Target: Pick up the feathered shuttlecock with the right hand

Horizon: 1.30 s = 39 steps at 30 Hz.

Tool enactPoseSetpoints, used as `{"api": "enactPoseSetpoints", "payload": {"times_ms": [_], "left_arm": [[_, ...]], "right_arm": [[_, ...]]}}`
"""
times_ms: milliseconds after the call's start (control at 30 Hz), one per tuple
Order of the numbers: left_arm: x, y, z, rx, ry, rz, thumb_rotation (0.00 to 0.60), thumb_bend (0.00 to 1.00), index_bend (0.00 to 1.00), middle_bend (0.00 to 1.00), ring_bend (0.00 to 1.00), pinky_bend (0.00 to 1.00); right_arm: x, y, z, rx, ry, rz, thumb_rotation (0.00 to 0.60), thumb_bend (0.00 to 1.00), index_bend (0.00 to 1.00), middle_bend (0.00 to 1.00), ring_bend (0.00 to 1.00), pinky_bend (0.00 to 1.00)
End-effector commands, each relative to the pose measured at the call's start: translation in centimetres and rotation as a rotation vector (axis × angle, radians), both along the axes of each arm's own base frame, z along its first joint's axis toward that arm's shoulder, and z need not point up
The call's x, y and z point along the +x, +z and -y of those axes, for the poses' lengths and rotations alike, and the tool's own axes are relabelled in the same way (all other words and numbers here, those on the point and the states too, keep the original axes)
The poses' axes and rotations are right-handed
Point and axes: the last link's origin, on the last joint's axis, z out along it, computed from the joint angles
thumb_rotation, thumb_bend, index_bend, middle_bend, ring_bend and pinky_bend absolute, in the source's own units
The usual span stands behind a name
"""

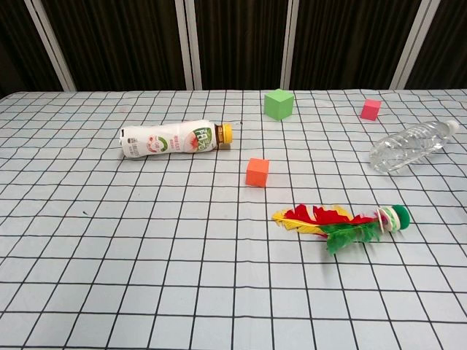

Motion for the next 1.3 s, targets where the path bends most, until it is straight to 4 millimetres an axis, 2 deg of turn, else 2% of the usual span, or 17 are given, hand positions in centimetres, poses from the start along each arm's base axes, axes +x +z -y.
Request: {"api": "enactPoseSetpoints", "payload": {"times_ms": [33, 133, 200, 367, 600, 1067, 1300], "left_arm": [[-0.1, 0.0, 0.0, -0.005, 0.003, -0.003, 0.6, 0.0, 0.0, 0.0, 0.0, 0.0], [0.0, 0.0, 0.0, -0.006, 0.002, 0.003, 0.6, 0.0, 0.0, 0.0, 0.0, 0.0], [0.1, -0.1, 0.0, -0.009, 0.0, 0.002, 0.6, 0.0, 0.0, 0.0, 0.0, 0.0], [0.1, -0.2, 0.0, -0.019, 0.001, -0.002, 0.6, 0.0, 0.0, 0.0, 0.0, 0.0], [0.1, -0.1, 0.0, -0.021, 0.006, 0.009, 0.6, 0.0, 0.0, 0.0, 0.0, 0.0], [0.1, -0.2, 0.0, -0.037, 0.019, 0.02, 0.6, 0.0, 0.0, 0.0, 0.0, 0.0], [0.0, -0.1, -0.1, -0.044, 0.025, 0.027, 0.6, 0.0, 0.0, 0.0, 0.0, 0.0]], "right_arm": [[2.5, -1.5, 1.6, 0.043, 0.056, 0.077, 0.6, 0.39, 0.25, 0.01, 0.0, 0.0], [4.2, -3.2, 2.7, 0.085, 0.076, 0.126, 0.6, 0.39, 0.36, 0.09, 0.0, 0.0], [5.6, -4.7, 3.5, 0.125, 0.079, 0.165, 0.6, 0.39, 0.4, 0.13, 0.0, 0.0], [8.5, -8.5, 4.8, 0.201, 0.099, 0.195, 0.6, 0.39, 0.42, 0.15, 0.0, 0.0], [10.6, -12.6, 6.0, 0.25, 0.082, 0.205, 0.6, 0.39, 0.42, 0.15, 0.0, 0.0], [12.5, -16.7, 7.4, 0.28, 0.042, 0.233, 0.6, 0.39, 0.42, 0.16, 0.0, 0.0], [13.5, -18.6, 7.0, 0.308, 0.05, 0.231, 0.6, 0.39, 0.48, 0.2, 0.0, 0.0]]}}
